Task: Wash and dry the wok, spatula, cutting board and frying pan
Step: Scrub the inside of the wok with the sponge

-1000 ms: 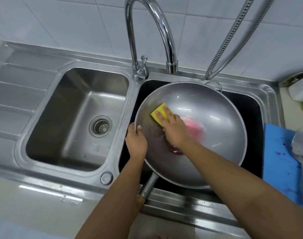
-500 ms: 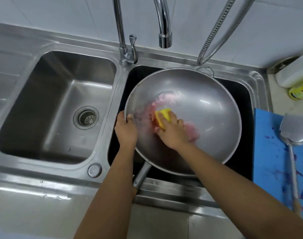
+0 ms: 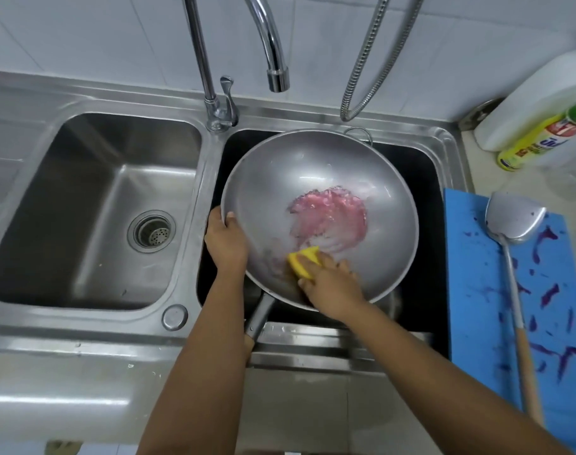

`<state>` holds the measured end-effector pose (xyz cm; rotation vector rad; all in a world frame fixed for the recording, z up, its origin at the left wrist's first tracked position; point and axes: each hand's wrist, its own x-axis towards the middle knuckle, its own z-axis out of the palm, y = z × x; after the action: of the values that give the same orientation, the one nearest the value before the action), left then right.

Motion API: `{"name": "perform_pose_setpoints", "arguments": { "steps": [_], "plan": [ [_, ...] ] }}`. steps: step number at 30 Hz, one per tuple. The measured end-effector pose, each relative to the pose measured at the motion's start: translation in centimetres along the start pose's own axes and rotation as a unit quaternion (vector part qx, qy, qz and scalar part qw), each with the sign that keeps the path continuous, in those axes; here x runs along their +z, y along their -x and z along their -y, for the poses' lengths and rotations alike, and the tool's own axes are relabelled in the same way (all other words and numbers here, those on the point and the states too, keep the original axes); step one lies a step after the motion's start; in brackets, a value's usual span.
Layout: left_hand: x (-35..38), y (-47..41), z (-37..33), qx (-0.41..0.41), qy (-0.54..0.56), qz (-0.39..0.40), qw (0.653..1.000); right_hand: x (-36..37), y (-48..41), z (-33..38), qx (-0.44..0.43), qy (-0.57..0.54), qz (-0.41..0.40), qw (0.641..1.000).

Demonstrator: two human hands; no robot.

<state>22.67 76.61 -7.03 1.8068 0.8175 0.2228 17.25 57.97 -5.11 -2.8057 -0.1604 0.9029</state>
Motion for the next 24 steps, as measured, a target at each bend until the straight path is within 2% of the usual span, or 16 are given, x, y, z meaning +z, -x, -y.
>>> {"name": "perform_pose_setpoints", "arguments": {
  "steps": [2,4,7,9,11,13,15,18,21,24],
  "plan": [
    [0.0,0.0,0.0,0.005,-0.002,-0.002,1.0,-0.2,0.7,0.1,-0.018,-0.012,0.02,1.0],
    [0.0,0.1,-0.1,0.001,0.004,-0.001,1.0,-1.0,1.1,-1.9,0.006,0.032,0.005,0.999],
    [-0.1,0.2,-0.1,-0.004,0.006,0.005,1.0,-2.2,1.7,-6.2,0.094,0.126,-0.075,0.985],
    [-0.1,0.1,0.1,-0.005,0.005,0.007,1.0,-2.5,2.3,-7.0,0.127,0.148,-0.117,0.974],
    [0.1,0.0,0.1,-0.003,0.003,0.012,1.0,-2.1,3.0,-5.2,0.101,0.114,-0.102,0.983],
    [0.2,0.0,0.2,-0.002,-0.003,0.013,1.0,-0.7,4.2,-1.5,0.039,0.032,-0.072,0.996],
    [0.2,-0.1,0.2,0.002,-0.002,0.014,1.0,0.3,5.1,1.5,-0.016,-0.034,-0.086,0.996],
    [0.3,-0.3,0.5,0.001,0.003,0.017,1.0,0.1,5.4,0.0,-0.037,-0.012,-0.121,0.992],
    [0.3,-0.3,0.4,0.008,0.009,0.016,1.0,-0.9,4.4,-6.2,0.026,0.108,-0.184,0.977],
    [0.4,-0.4,0.3,0.007,0.017,0.016,1.0,-2.3,3.6,-10.3,0.126,0.163,-0.234,0.95]
  ]
}}
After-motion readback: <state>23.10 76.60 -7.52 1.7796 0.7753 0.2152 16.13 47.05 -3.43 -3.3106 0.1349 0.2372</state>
